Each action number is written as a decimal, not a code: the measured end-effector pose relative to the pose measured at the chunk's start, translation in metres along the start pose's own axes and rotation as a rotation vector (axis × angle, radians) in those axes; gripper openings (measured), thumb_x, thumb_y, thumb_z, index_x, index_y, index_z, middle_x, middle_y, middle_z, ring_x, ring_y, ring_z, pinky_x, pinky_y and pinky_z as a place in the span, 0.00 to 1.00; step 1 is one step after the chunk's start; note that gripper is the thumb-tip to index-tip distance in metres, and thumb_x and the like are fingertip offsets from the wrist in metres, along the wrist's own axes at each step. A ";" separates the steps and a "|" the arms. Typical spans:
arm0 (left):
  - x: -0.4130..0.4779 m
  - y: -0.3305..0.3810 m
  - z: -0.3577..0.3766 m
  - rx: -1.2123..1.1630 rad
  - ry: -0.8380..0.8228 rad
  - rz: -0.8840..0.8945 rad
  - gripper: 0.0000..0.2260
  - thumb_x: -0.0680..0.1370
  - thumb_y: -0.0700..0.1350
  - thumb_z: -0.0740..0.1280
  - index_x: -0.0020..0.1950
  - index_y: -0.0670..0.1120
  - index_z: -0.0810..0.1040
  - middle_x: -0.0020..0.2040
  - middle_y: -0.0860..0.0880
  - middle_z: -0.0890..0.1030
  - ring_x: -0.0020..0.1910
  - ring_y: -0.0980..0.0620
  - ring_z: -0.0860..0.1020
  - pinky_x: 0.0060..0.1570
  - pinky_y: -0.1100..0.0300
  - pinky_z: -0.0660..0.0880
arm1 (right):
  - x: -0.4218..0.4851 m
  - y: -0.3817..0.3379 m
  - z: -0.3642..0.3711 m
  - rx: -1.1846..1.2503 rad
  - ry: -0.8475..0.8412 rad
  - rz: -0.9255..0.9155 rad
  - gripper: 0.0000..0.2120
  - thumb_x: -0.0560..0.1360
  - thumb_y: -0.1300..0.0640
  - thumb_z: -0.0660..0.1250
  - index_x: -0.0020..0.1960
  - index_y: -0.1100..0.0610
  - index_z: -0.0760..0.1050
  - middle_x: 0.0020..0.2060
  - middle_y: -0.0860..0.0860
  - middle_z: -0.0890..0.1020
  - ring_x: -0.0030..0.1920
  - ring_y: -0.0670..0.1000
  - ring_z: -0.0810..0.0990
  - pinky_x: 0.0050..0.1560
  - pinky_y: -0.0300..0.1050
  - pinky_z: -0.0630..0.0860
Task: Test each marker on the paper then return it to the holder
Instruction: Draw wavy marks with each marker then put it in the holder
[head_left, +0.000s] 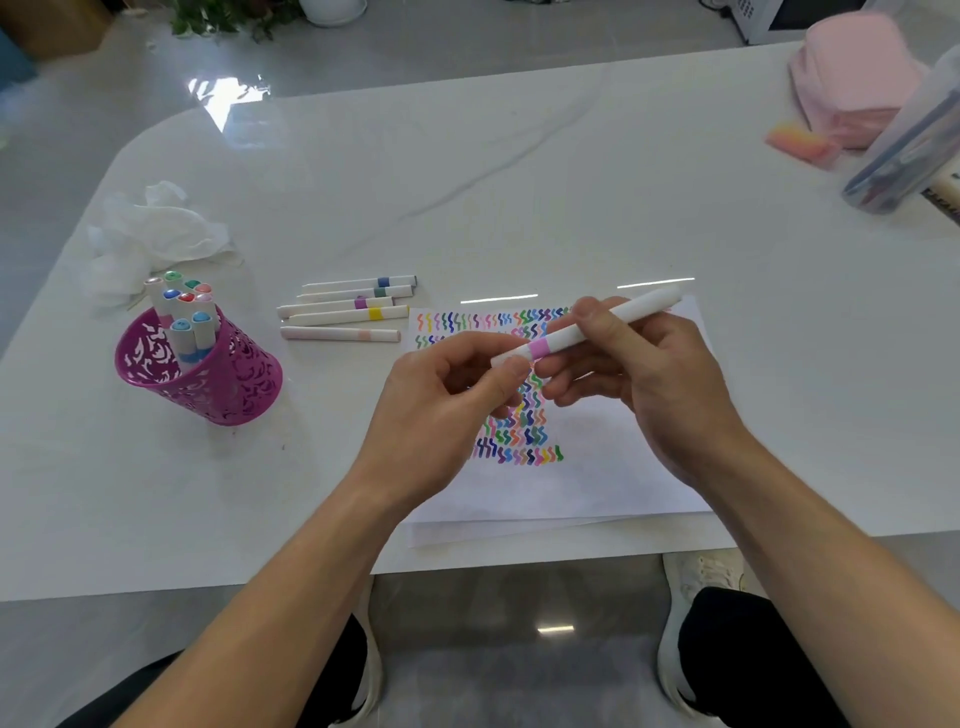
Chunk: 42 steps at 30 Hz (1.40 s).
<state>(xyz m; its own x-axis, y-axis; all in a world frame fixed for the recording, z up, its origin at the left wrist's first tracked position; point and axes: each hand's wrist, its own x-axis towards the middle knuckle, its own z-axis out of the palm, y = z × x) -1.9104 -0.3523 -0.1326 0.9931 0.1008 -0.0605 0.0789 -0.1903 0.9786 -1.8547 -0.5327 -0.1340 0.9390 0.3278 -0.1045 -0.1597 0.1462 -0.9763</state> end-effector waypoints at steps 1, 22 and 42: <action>0.000 0.001 0.000 -0.025 0.009 0.013 0.05 0.78 0.45 0.71 0.53 0.52 0.84 0.40 0.50 0.86 0.39 0.53 0.84 0.43 0.62 0.81 | 0.000 0.001 0.001 0.010 -0.004 -0.001 0.14 0.84 0.52 0.64 0.48 0.59 0.85 0.41 0.62 0.87 0.38 0.59 0.86 0.40 0.46 0.83; 0.011 0.008 -0.028 -0.306 0.225 -0.020 0.07 0.70 0.46 0.76 0.45 0.44 0.85 0.38 0.44 0.79 0.35 0.50 0.77 0.39 0.59 0.74 | 0.003 0.016 0.015 -0.046 0.016 0.074 0.20 0.74 0.40 0.71 0.51 0.57 0.83 0.39 0.57 0.87 0.38 0.55 0.86 0.41 0.44 0.82; -0.032 0.012 -0.108 0.297 0.985 0.432 0.15 0.85 0.53 0.63 0.62 0.45 0.81 0.58 0.56 0.80 0.54 0.49 0.82 0.55 0.49 0.79 | 0.012 0.050 0.006 -1.046 0.118 0.050 0.05 0.80 0.53 0.69 0.47 0.53 0.80 0.41 0.47 0.84 0.42 0.50 0.81 0.40 0.44 0.72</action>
<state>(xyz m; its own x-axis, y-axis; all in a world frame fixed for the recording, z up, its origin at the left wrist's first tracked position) -1.9504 -0.2524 -0.0974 0.4499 0.6750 0.5848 -0.1080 -0.6089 0.7859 -1.8528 -0.5161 -0.1826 0.9712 0.2102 -0.1119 0.0909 -0.7615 -0.6418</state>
